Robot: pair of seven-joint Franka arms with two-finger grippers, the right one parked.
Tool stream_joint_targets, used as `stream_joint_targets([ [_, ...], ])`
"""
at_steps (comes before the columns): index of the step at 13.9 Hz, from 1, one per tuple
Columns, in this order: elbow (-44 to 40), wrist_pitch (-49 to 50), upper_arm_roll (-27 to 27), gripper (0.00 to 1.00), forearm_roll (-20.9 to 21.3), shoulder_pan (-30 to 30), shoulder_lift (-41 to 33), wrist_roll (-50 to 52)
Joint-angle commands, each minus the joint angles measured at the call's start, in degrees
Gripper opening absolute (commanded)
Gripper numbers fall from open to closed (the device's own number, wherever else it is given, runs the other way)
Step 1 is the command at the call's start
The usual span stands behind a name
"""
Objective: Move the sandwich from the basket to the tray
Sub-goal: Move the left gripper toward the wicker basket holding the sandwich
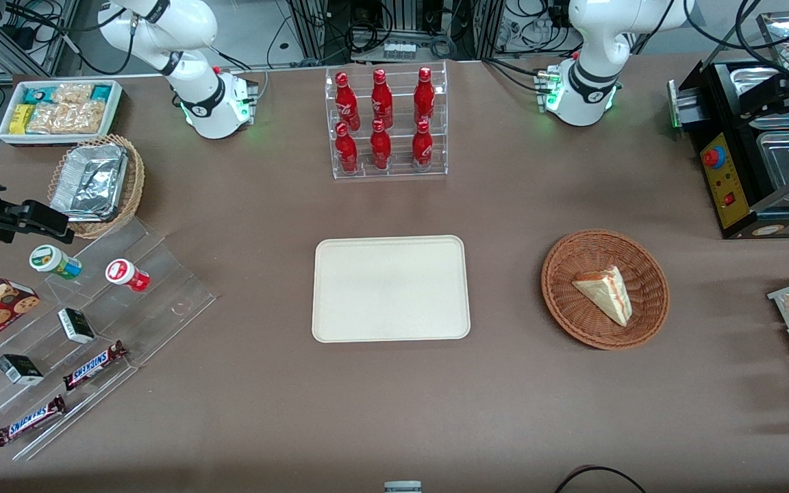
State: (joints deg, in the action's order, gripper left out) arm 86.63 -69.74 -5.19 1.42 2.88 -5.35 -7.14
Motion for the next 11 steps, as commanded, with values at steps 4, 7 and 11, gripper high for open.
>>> stream_joint_targets([
  [4,0.5,-1.5,0.1,1.0,1.6,0.3,0.5,-0.2],
  [7,1.2,-5.3,0.0,1.0,1.7,0.6,4.9,8.1],
  [11,4.8,-14.5,0.0,1.0,1.4,0.7,9.6,16.9],
])
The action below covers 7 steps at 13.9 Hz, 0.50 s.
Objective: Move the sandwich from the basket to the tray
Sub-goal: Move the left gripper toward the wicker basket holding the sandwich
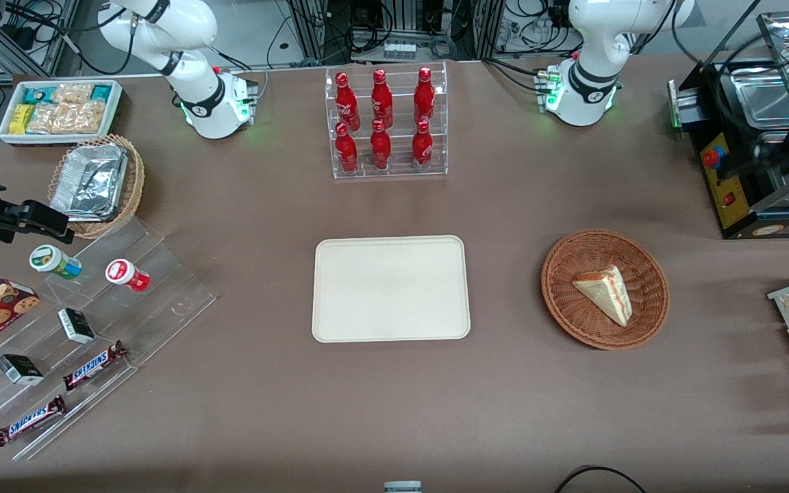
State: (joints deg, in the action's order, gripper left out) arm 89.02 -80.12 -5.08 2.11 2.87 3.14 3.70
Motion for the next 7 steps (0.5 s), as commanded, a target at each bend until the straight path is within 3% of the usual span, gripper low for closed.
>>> stream_joint_targets([
  [1,5.8,-8.5,0.0,1.0,0.3,1.0,1.3,10.3],
  [7,25.5,-34.9,0.1,1.0,0.5,5.8,1.2,34.0],
])
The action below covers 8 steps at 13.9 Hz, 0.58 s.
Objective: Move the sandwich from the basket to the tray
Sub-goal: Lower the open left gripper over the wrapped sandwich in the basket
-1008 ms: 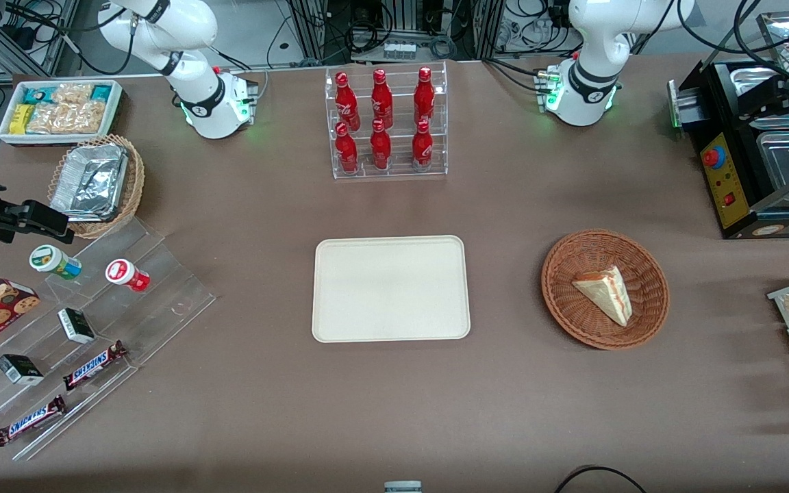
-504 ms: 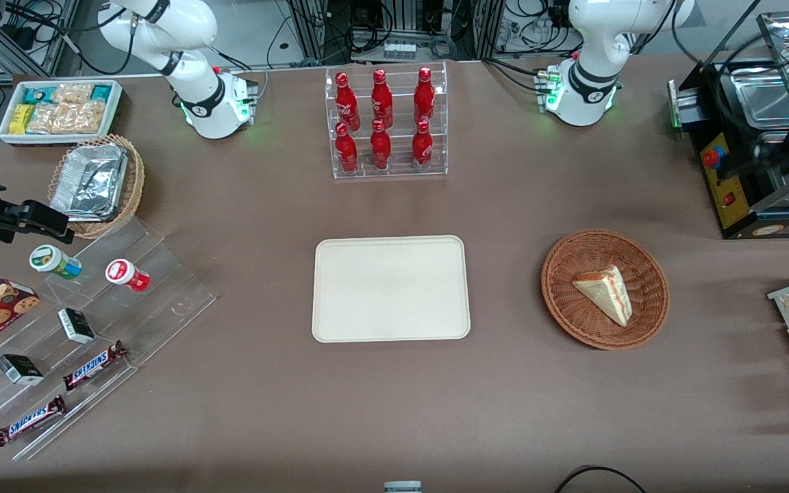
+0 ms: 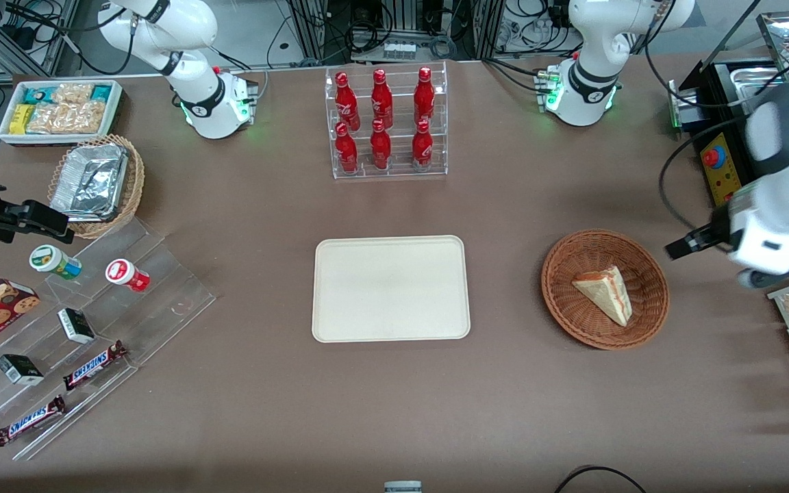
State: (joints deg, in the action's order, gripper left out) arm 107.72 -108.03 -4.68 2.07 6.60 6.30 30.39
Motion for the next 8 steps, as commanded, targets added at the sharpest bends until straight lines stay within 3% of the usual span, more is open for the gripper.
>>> stream_joint_targets([
  [1,9.3,-10.8,-0.3,1.0,0.6,2.7,-2.0,9.4],
  [5,20.2,-27.5,-0.2,1.0,0.5,3.6,-1.8,17.1],
  [8,23.0,-34.9,-0.2,1.0,0.5,3.6,0.7,19.4],
])
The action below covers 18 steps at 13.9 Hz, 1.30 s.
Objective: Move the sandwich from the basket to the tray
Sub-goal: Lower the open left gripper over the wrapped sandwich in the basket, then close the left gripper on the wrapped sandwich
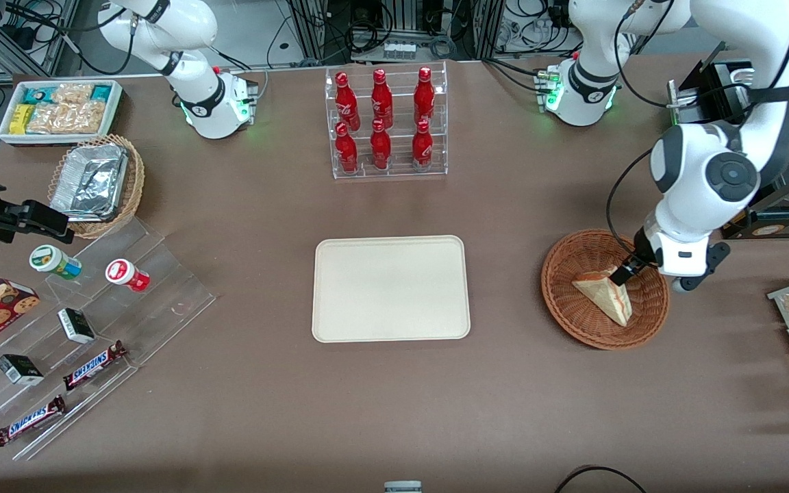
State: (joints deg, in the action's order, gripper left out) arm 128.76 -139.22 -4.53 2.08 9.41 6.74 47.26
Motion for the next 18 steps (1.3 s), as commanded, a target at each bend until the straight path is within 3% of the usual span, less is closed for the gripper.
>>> stream_joint_targets([
  [1,3.0,-6.4,-0.4,1.0,0.5,0.8,0.7,3.4],
  [5,4.0,-12.1,-0.3,1.0,0.4,1.0,3.3,4.0],
  [18,3.1,-14.3,-0.3,0.92,0.4,2.5,7.4,4.7],
])
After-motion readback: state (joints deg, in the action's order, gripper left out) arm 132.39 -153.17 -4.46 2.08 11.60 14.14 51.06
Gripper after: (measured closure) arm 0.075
